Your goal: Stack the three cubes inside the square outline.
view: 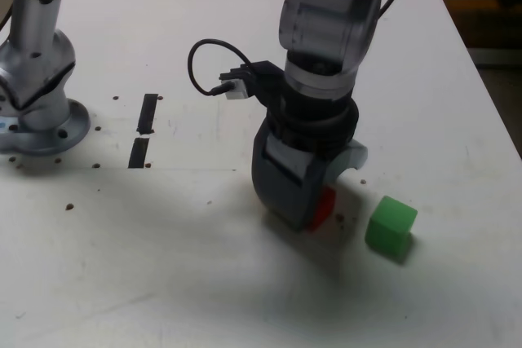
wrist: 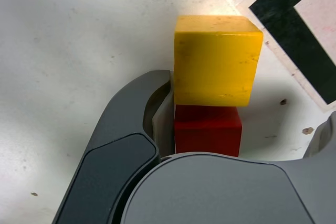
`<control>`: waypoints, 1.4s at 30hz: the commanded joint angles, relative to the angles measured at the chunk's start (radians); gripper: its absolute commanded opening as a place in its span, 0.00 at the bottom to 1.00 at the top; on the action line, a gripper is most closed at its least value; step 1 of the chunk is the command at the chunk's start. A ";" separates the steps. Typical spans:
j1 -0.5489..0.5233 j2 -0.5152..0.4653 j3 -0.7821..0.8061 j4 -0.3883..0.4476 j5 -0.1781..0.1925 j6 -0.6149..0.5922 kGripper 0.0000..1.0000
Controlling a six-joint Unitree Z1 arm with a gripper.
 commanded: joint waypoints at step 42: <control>0.055 -0.114 -0.346 0.409 0.098 0.203 0.11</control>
